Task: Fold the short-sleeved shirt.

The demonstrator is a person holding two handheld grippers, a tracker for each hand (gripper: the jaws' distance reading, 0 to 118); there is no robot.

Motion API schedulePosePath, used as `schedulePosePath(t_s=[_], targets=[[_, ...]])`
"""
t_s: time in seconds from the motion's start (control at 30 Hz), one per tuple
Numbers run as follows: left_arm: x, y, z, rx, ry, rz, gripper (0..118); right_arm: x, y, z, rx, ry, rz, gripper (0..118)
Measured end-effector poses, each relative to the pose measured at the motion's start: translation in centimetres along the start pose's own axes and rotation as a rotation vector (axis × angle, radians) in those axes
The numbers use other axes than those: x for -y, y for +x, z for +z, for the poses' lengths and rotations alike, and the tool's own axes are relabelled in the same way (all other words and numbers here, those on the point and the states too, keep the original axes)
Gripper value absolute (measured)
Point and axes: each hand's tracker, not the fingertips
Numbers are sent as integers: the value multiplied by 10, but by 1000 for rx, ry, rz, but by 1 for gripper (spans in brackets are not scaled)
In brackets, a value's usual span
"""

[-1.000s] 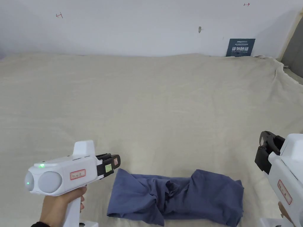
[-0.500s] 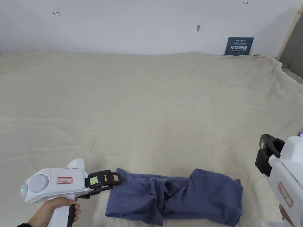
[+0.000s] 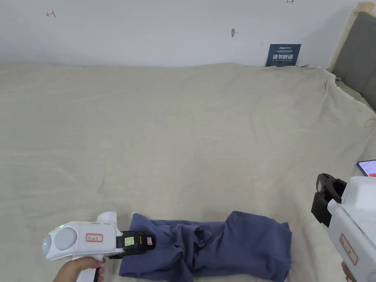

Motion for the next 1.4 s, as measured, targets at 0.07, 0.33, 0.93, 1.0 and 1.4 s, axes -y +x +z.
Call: schedulePosePath(t_s=[0.07, 0.33, 0.93, 1.0, 1.4], targets=[[-1, 1, -5, -34, -12, 8, 36, 0, 2, 0, 2, -1, -1, 0], [7, 2, 28, -59, 48, 23, 11, -1, 4, -3, 5, -4, 3, 0], [-1, -23, 164, -275, 170, 176, 11, -9, -11, -9, -76, 21, 3, 0], [-4, 0, 164, -255, 173, 171, 11, -9, -11, -10, -81, 23, 0, 0], [-26, 132, 50, -211, 28, -134, 11, -11, -3, 5, -77, 39, -15, 0]])
